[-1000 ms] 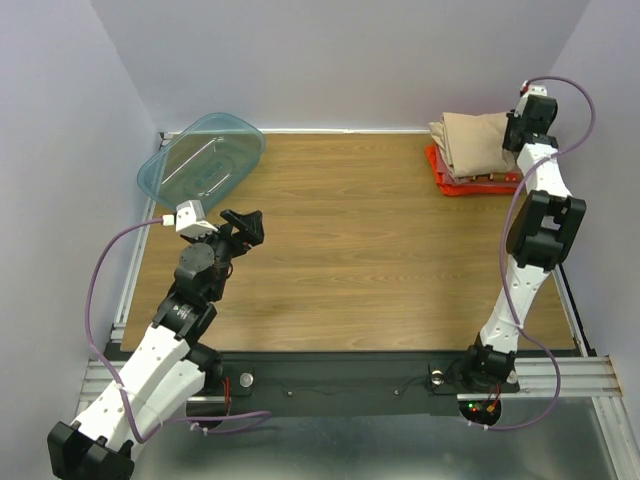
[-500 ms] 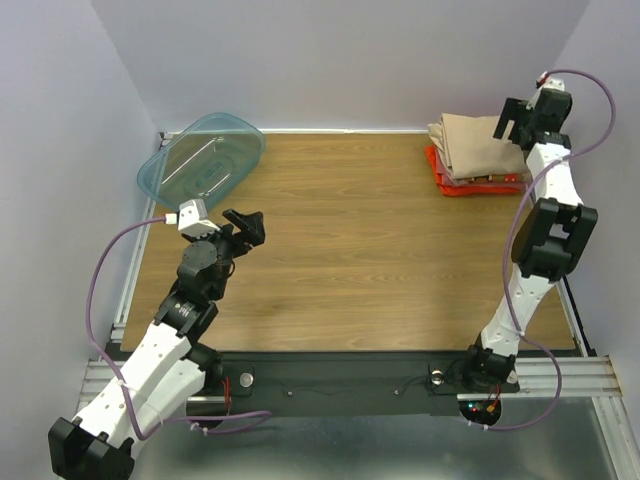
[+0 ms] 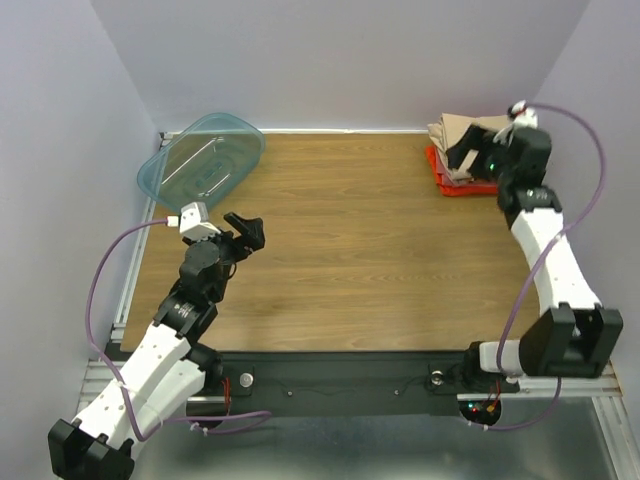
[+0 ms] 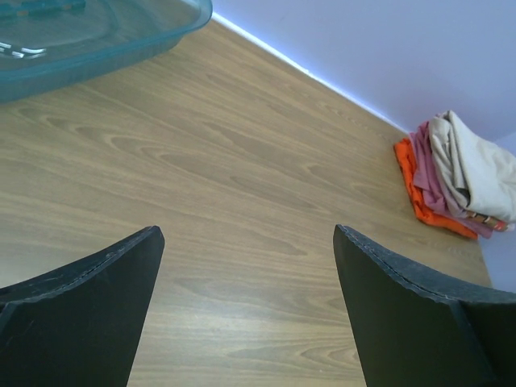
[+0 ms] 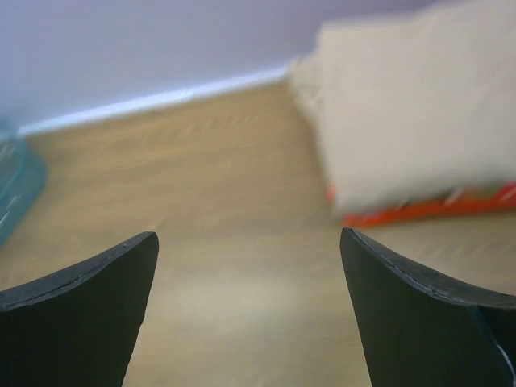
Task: Fold and stack the t-shirts
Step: Neatly place the folded tshirt to the corner
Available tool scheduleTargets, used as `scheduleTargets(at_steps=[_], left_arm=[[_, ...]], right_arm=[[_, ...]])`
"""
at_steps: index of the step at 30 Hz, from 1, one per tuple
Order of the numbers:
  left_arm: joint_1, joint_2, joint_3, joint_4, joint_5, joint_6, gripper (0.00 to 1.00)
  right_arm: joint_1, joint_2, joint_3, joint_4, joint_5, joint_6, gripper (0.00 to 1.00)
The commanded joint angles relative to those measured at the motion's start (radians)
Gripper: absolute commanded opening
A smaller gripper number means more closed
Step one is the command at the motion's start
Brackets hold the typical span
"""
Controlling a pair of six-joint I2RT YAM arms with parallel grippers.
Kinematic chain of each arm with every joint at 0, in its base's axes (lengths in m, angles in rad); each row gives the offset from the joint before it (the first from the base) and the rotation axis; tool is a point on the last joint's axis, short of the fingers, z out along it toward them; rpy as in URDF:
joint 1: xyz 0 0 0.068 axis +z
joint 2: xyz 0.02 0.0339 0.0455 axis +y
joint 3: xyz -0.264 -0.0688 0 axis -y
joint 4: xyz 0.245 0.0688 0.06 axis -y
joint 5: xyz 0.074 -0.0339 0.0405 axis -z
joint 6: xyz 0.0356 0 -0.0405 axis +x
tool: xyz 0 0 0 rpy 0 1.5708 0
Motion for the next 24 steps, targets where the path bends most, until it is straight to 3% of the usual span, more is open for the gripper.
scheduleTargets(at_steps=[1, 4, 6, 11, 24], left_arm=[[0.001, -0.024, 0.041, -0.071, -0.015, -0.040, 0.99], [0.001, -0.064, 0.014, -0.113, 0.021, -0.092, 0.99], [0.001, -0.085, -0.027, -0.105, 0.076, -0.125, 0.99], [0.001, -0.153, -0.063, -0.128, 0.096, -0.182, 0.99], [0.001, -0.319, -0.120, -0.194, 0.044, -0.208, 0.99]], right_arm=[[0.048, -0.201, -0.311, -0.008, -0.041, 0.180, 1.00], [0.048, -0.474, -0.550, -0.009, -0.004, 0.221, 1.00], [0.048, -0.574, -0.671, -0.034, -0.029, 0.225, 1.00], [0.048, -0.799, -0.801, -0.083, -0.026, 0.284, 1.00], [0.048, -0.982, -0.872, -0.104, -0.001, 0.271, 1.00]])
